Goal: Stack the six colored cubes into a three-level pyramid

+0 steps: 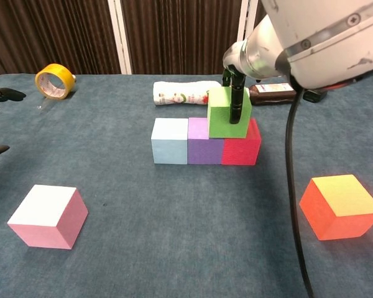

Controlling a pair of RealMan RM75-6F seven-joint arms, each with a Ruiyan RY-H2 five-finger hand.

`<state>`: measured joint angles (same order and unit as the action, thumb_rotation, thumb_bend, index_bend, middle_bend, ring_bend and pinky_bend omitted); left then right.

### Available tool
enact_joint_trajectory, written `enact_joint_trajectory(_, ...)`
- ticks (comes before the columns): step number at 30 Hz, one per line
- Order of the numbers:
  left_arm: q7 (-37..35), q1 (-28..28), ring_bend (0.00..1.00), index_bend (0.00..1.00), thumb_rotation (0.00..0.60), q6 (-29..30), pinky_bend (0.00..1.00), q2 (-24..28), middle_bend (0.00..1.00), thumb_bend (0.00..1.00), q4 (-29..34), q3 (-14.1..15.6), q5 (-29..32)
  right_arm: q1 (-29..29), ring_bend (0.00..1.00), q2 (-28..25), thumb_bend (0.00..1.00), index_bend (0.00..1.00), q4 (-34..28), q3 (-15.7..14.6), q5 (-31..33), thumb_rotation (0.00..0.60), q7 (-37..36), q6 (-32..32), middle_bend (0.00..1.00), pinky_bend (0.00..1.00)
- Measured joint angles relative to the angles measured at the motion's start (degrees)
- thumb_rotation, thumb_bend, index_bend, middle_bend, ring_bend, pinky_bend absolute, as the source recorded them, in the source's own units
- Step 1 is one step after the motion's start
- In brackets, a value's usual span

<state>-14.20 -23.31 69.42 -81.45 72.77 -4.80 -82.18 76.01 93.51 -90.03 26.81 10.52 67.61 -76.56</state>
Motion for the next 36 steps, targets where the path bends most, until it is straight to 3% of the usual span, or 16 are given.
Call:
enact_joint_trajectory(22, -1.5, 0.2, 0.02, 0.09, 0.600, -0.1, 0.13, -0.5, 0.06, 0.33, -1.3, 0.2, -0.3, -0.9, 0.13, 1.8, 0.36, 0.56, 0.6, 1.4, -1.3, 0.600, 2.0, -1.5, 0.26, 0.25)
enact_joint_trajectory(36, -2.1, 0.3, 0.02, 0.08, 0.600, -0.3, 0.13, -0.9, 0.05, 0.33, -2.0, 0.2, -0.3, -1.6, 0.12, 2.5, 0.36, 0.43, 0.6, 2.2, -1.8, 0.600, 3.4, -1.5, 0.26, 0.22)
